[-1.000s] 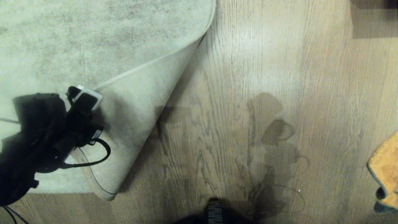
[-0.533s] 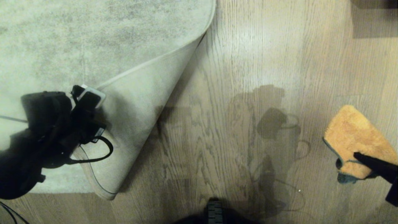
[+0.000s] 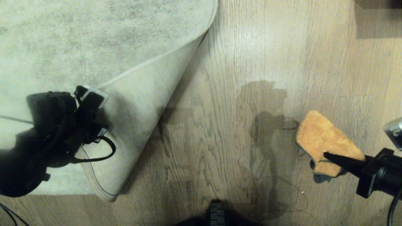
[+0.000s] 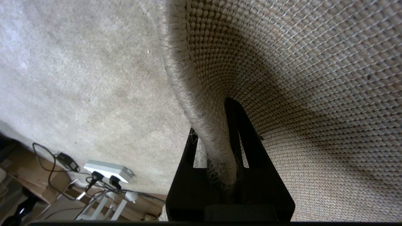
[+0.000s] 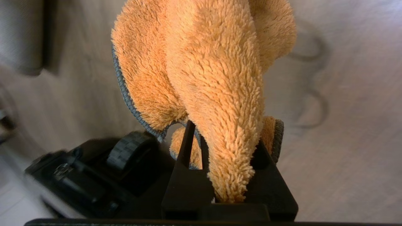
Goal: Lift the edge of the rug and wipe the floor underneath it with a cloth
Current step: Wipe the floor under the carpet with a rag
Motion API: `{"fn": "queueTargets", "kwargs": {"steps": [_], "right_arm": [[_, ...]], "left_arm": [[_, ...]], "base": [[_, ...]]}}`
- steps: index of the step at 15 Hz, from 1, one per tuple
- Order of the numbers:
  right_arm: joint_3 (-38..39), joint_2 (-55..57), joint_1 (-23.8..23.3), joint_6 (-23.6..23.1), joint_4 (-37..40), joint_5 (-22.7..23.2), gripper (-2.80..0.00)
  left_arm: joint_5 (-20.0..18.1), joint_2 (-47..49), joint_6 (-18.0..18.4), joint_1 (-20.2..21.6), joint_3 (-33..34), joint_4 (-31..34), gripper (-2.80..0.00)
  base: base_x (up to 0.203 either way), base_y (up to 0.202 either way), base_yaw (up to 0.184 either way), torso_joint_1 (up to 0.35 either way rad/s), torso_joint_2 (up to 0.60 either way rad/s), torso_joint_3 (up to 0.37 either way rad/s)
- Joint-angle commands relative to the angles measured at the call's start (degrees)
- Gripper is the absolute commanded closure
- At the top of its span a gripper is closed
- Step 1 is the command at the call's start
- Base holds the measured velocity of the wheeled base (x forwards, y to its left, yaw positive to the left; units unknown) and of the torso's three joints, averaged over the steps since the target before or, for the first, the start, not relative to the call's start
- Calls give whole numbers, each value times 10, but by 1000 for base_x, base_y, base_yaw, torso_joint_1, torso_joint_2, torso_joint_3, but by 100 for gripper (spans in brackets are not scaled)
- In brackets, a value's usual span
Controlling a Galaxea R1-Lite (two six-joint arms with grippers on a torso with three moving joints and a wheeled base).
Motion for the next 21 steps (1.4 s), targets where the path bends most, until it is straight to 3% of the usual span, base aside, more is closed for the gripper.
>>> {"fn": "queueTargets", "kwargs": {"steps": [1,10,21], "right_arm": [[0,32,15,-1,-11,1,0],[-11,125,39,-2,-112,0,0],[-119,222,85,-1,-116,-19,0]], "left_arm": [[5,1,1,0,1,-2,0],[8,-1,0,2,1,-3,0],[15,3,0,2,2,-2,0]], "base": [[0,0,0,0,0,0],[0,0,0,0,0,0],[0,0,0,0,0,0]]}}
